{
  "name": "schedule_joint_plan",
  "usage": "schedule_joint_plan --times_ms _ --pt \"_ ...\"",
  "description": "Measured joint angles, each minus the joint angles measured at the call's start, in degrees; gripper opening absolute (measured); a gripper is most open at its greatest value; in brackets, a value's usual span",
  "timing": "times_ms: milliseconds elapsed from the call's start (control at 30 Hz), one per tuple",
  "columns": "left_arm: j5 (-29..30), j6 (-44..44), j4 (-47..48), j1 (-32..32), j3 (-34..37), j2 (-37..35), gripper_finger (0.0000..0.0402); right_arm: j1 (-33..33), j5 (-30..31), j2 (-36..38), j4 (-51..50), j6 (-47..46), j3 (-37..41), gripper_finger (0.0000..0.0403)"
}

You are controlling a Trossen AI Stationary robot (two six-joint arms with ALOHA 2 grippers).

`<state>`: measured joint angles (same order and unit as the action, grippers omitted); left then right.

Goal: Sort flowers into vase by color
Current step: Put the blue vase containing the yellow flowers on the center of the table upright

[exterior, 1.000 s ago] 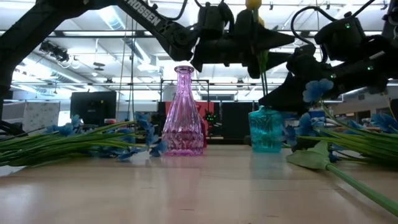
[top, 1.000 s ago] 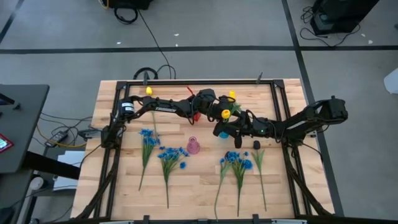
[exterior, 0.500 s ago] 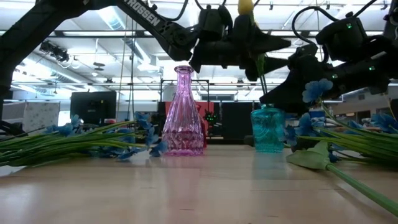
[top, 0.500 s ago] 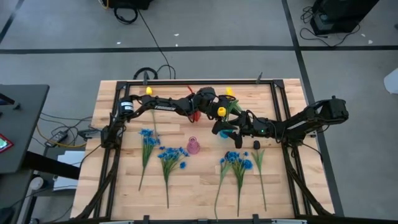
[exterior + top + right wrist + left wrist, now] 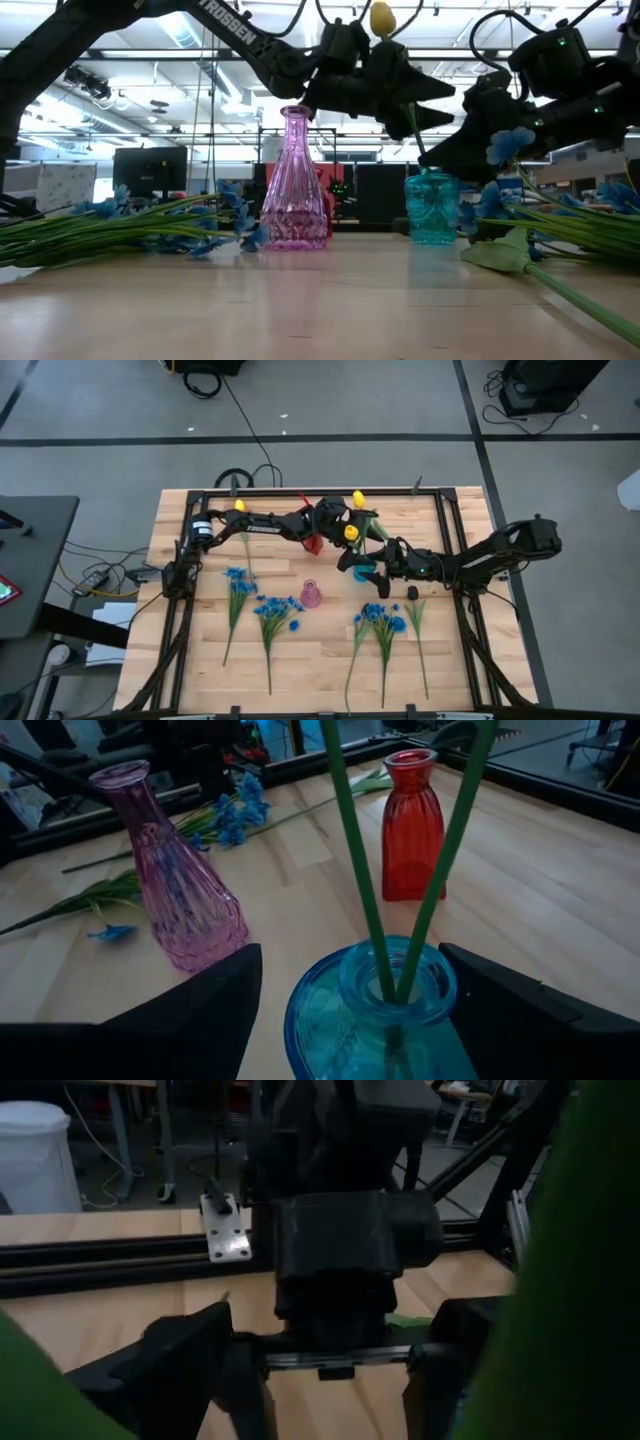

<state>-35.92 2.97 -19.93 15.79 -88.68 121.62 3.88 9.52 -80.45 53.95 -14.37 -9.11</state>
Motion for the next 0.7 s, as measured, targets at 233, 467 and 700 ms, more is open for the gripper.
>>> schedule_joint_plan --times_ms 233,467,700 --pt "-0.2 3.0 4.7 0.6 -0.1 -3.2 0.0398 0.0 1.7 5.3 -6.1 1.1 0.2 0.0310" --pt "-1.0 3.0 4.7 0.2 -0.1 -3.3 0.0398 -0.2 2.4 9.6 -9.7 1.0 0.2 0.0310" --pt "-1.7 3.0 5.1 0.4 -0.1 -3.3 0.0398 -0.2 2.7 12.6 -11.7 2.5 0.1 0.0310"
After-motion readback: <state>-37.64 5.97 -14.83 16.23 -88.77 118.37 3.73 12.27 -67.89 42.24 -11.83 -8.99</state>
